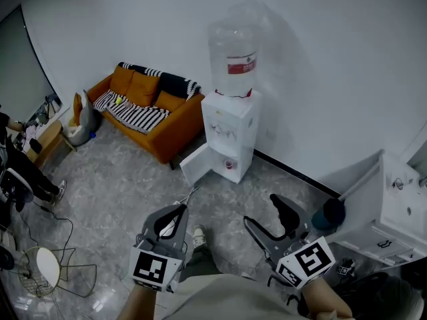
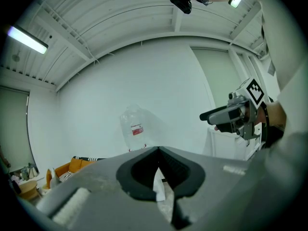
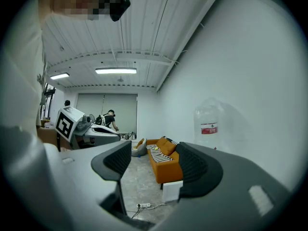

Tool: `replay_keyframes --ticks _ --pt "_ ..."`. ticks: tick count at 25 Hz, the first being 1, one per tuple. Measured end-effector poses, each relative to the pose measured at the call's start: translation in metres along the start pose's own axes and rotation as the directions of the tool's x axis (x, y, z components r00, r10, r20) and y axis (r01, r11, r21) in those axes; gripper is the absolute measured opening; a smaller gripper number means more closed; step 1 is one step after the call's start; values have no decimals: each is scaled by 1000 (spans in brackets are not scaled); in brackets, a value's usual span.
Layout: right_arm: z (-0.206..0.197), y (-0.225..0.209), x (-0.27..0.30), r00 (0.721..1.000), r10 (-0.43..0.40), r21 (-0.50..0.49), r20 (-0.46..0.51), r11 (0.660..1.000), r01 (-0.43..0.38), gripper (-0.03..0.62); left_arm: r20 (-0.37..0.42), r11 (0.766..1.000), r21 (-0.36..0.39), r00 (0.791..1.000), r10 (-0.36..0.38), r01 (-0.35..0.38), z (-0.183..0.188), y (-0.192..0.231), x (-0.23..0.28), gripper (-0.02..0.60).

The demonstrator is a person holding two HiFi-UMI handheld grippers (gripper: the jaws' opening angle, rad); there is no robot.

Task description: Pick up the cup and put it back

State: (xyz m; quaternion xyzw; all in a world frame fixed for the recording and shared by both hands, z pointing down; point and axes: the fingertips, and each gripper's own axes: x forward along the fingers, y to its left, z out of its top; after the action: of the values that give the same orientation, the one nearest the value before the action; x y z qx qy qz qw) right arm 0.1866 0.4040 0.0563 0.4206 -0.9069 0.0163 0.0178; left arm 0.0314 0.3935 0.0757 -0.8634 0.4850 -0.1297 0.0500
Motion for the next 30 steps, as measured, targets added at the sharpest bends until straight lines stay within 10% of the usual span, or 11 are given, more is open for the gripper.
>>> replay_keyframes --ticks 30 --pt "5 -121 366 973 -181 24 -142 982 186 311 -19 988 68 990 -137 138 -35 330 233 2"
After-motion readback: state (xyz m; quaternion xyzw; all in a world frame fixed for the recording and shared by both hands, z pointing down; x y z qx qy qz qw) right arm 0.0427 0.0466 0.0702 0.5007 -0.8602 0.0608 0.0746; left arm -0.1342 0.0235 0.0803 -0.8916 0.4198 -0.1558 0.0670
